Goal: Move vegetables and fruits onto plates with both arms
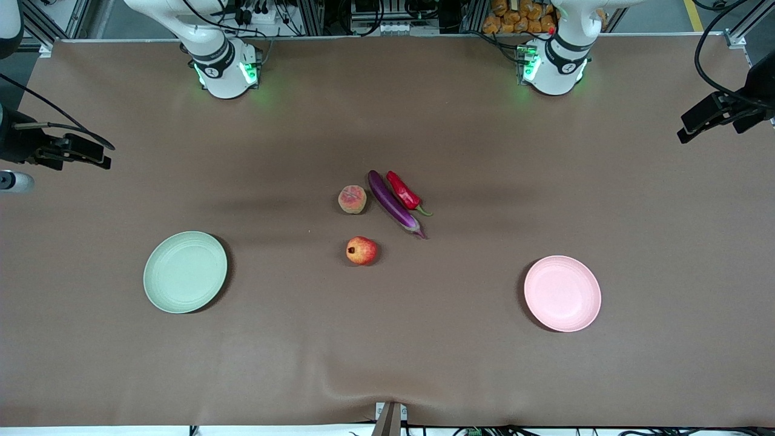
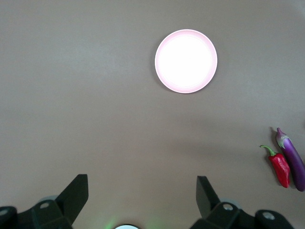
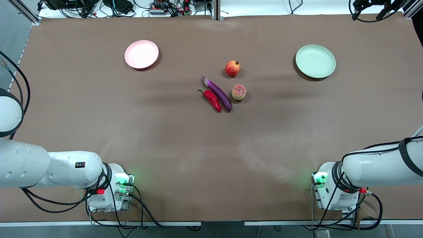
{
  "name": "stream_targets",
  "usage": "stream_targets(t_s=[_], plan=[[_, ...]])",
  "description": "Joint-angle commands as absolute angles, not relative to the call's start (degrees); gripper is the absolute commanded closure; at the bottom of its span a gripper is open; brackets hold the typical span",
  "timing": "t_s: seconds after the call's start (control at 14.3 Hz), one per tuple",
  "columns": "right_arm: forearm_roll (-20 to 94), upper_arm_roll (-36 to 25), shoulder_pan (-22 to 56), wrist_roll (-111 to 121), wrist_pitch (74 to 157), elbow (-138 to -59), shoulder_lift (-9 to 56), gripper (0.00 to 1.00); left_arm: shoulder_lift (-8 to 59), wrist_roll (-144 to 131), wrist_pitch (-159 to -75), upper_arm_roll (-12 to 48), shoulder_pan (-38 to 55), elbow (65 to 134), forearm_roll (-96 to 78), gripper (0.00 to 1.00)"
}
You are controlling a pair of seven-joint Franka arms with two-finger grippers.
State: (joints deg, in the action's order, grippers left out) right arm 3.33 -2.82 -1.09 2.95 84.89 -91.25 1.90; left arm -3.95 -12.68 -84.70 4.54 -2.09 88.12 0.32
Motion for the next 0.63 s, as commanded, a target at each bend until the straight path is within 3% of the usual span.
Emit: stream_targets(t_s=[0.0,0.42,0.56], plan=[[2.64,-2.37,-1.41,3.6,84.99,-91.32,1.67,0.0,-4.22,-12.48,-84.55,4.92,-2.29,87.54,1.49,0.0],[2.64,-2.37,-1.41,3.6,84.99,-91.32,1.67,0.0,-3.52,-12.22,-84.38,5.19,-2.02,87.54,0.36,0.0],[2.64,-2.37,-1.41,3.6,84.99,-91.32,1.67,0.0,-2.82,-14.14,-84.55,8.24,-0.62,88.94,-0.17,0.0]])
